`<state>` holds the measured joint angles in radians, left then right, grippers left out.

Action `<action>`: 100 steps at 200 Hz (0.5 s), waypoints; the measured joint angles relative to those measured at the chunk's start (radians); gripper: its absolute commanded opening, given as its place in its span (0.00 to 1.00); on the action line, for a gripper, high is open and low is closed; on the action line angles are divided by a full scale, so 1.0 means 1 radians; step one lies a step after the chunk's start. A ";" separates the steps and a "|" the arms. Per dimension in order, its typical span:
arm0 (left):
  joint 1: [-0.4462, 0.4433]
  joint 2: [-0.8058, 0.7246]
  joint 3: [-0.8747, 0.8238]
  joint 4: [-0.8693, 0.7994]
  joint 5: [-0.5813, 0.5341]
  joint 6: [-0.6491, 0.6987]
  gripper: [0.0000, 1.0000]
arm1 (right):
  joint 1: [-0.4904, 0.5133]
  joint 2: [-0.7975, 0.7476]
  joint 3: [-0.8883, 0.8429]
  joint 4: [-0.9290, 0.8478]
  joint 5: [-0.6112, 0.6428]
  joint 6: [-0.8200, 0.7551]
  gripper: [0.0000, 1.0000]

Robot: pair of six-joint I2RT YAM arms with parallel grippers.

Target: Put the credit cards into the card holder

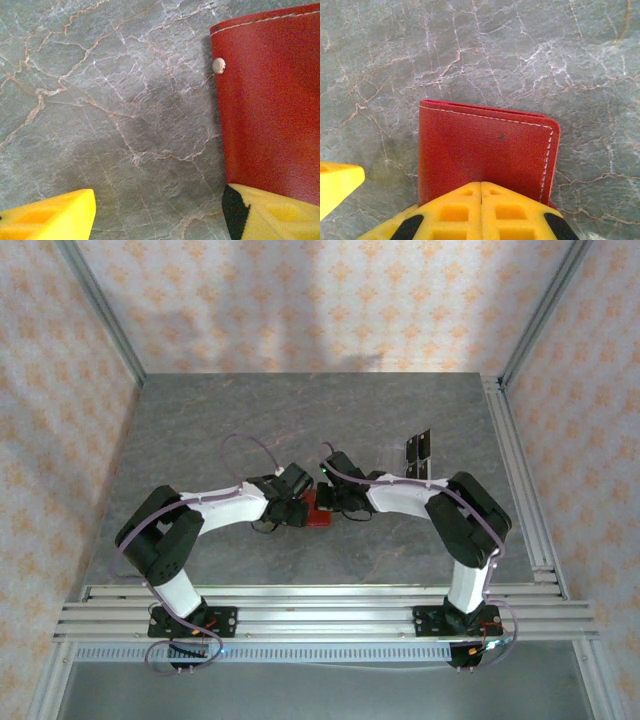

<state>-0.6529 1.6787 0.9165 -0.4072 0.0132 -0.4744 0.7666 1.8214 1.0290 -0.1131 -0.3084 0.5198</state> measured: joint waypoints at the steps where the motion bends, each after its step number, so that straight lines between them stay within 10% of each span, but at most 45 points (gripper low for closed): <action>1: 0.000 0.000 0.000 0.000 0.000 0.000 0.70 | 0.000 0.000 -0.001 0.001 0.001 0.000 0.00; 100: 0.000 0.006 0.006 -0.005 -0.001 0.000 0.71 | 0.074 -0.004 -0.182 0.326 0.190 0.083 0.00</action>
<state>-0.6529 1.6848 0.9230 -0.4126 0.0124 -0.4747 0.8410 1.8172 0.8471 0.2131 -0.1184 0.6029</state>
